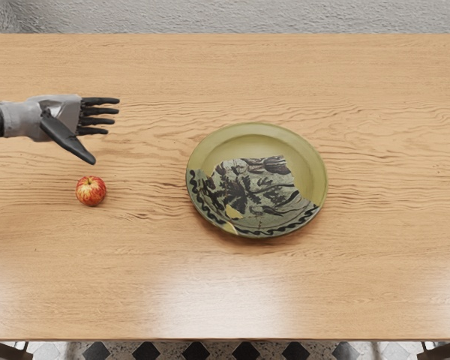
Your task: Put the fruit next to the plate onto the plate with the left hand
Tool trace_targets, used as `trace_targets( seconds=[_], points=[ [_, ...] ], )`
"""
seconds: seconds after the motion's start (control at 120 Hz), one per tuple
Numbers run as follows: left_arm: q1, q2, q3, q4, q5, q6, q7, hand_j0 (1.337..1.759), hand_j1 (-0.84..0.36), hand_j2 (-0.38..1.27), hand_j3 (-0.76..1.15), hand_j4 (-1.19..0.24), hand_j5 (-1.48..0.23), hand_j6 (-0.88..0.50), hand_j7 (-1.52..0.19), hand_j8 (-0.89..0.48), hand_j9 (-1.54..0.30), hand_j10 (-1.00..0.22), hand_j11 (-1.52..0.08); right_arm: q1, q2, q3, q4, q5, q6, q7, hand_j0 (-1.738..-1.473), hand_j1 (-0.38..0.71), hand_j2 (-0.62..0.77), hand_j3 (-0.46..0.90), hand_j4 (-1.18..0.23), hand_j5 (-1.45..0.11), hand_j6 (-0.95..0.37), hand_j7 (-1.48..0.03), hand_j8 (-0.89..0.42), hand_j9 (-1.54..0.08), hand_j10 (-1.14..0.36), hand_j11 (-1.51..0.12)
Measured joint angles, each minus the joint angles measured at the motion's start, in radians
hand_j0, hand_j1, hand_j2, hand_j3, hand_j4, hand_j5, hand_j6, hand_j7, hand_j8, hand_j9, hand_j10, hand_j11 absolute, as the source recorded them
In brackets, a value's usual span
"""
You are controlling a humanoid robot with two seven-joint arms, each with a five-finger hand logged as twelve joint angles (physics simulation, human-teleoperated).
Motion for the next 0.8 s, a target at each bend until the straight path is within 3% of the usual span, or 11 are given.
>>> trace_targets(
  seconds=[0.2, 0.308, 0.35, 0.417, 0.483, 0.633, 0.708, 0.8],
  points=[
    [-0.004, 0.006, 0.001, 0.0, 0.005, 0.0, -0.002, 1.658, 0.35, 0.0, 0.0, 0.0, 0.0, 0.0, 0.0, 0.0, 0.0, 0.0, 0.0, 0.001, 0.0, -0.001, 0.001, 0.0, -0.001, -0.002, -1.658, -0.33, 0.0, 0.0, -0.01, -0.02, -0.01, -0.02, -0.01, -0.02, -0.01, -0.02],
    [-0.04, 0.003, 0.002, -0.002, 0.119, 0.0, 0.0, 1.658, 0.35, 0.0, 0.0, 0.0, 0.0, 0.0, 0.0, 0.0, 0.0, 0.0, 0.0, 0.001, 0.0, -0.002, 0.002, -0.001, 0.0, -0.002, -1.658, -0.33, 0.0, 0.0, -0.01, -0.02, -0.01, -0.02, -0.01, -0.02, -0.01, -0.02],
    [-0.099, 0.002, 0.021, -0.004, 0.184, 0.0, 0.002, 1.658, 0.35, 0.0, 0.0, 0.0, 0.0, 0.0, 0.0, 0.0, 0.0, 0.0, 0.0, 0.001, 0.0, -0.003, 0.002, -0.001, 0.0, -0.002, -1.658, -0.33, 0.0, 0.0, -0.01, -0.02, -0.01, -0.02, -0.01, -0.02, -0.01, -0.02],
    [-0.258, -0.009, 0.136, -0.008, 0.255, 0.0, 0.009, 1.658, 0.35, 0.0, 0.0, 0.0, 0.0, 0.0, 0.0, 0.0, 0.0, 0.0, 0.0, 0.001, 0.0, -0.004, 0.003, -0.001, 0.001, -0.003, -1.658, -0.33, 0.0, 0.0, -0.01, -0.02, -0.01, -0.02, -0.01, -0.02, -0.01, -0.02],
    [-0.299, -0.008, 0.237, -0.03, 0.304, 0.0, 0.056, 1.658, 0.35, 0.0, 0.0, 0.0, 0.0, 0.0, 0.0, 0.0, 0.0, 0.0, 0.0, 0.001, 0.0, -0.004, 0.004, -0.001, 0.001, -0.003, -1.658, -0.33, 0.0, 0.0, -0.01, -0.02, -0.01, -0.02, -0.01, -0.02, -0.01, -0.02],
    [-0.31, -0.002, 0.343, -0.152, 0.46, 0.0, 0.233, 1.658, 0.35, 0.0, 0.0, 0.0, 0.0, 0.0, 0.0, 0.0, 0.0, 0.0, 0.0, 0.001, 0.0, -0.004, 0.005, -0.001, 0.002, -0.003, -1.658, -0.33, 0.0, 0.0, -0.01, -0.02, -0.01, -0.02, -0.01, -0.02, -0.01, -0.02],
    [-0.327, 0.002, 0.366, -0.2, 0.489, 0.0, 0.273, 1.658, 0.35, 0.0, 0.0, 0.0, 0.0, 0.0, 0.0, 0.0, 0.0, 0.0, 0.0, 0.001, 0.0, -0.004, 0.006, -0.002, 0.002, -0.003, -1.658, -0.33, 0.0, 0.0, -0.01, -0.02, -0.01, -0.02, -0.01, -0.02, -0.01, -0.02],
    [-0.329, 0.04, 0.375, -0.297, 0.532, 0.001, 0.295, 1.658, 0.35, 0.0, 0.0, 0.0, 0.0, 0.0, 0.0, 0.0, 0.0, 0.0, 0.0, 0.001, 0.0, -0.004, 0.006, -0.002, 0.002, -0.003, -1.658, -0.33, 0.0, 0.0, -0.01, -0.02, -0.01, -0.02, -0.01, -0.02, -0.01, -0.02]
  ],
)
